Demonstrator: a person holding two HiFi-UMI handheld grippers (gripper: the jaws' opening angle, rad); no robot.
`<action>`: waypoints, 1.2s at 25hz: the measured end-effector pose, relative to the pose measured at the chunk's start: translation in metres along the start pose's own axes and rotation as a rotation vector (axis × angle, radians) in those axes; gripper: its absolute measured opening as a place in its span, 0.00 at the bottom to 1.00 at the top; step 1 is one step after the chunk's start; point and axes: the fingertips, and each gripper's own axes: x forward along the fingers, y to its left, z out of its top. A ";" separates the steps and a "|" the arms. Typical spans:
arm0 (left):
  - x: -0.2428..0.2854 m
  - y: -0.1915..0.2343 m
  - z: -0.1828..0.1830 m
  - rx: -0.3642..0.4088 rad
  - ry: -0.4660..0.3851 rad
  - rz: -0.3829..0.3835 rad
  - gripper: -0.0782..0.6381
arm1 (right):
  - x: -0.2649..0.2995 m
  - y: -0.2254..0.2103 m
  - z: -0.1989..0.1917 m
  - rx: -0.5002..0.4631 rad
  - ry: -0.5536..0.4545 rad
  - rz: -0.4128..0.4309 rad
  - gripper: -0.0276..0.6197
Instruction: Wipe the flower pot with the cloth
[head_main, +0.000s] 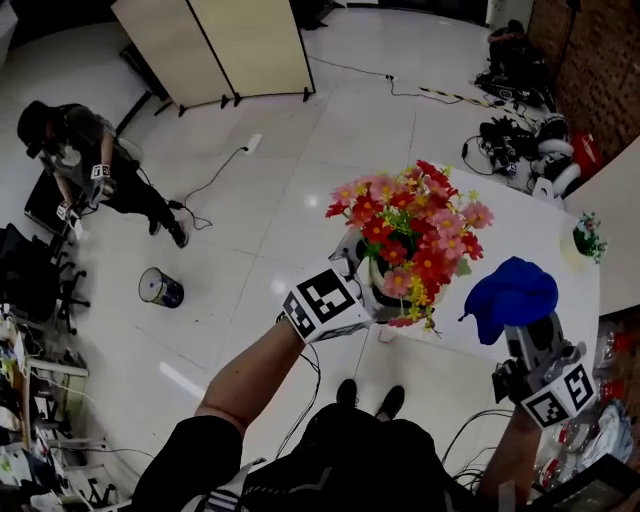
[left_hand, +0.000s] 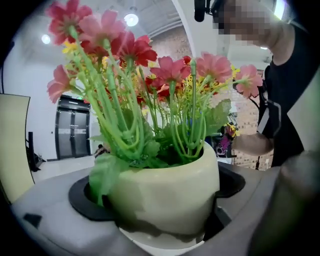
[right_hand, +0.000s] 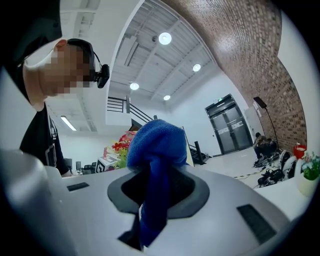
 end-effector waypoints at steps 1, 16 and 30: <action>-0.007 -0.001 0.017 0.002 -0.008 0.001 0.93 | 0.002 0.008 0.012 -0.002 -0.009 0.008 0.14; -0.012 -0.016 0.121 0.039 -0.045 -0.004 0.93 | 0.025 0.122 0.073 -0.144 0.049 0.346 0.14; -0.028 -0.050 0.138 0.055 -0.148 -0.079 0.92 | 0.008 0.100 0.094 -0.149 0.077 0.323 0.14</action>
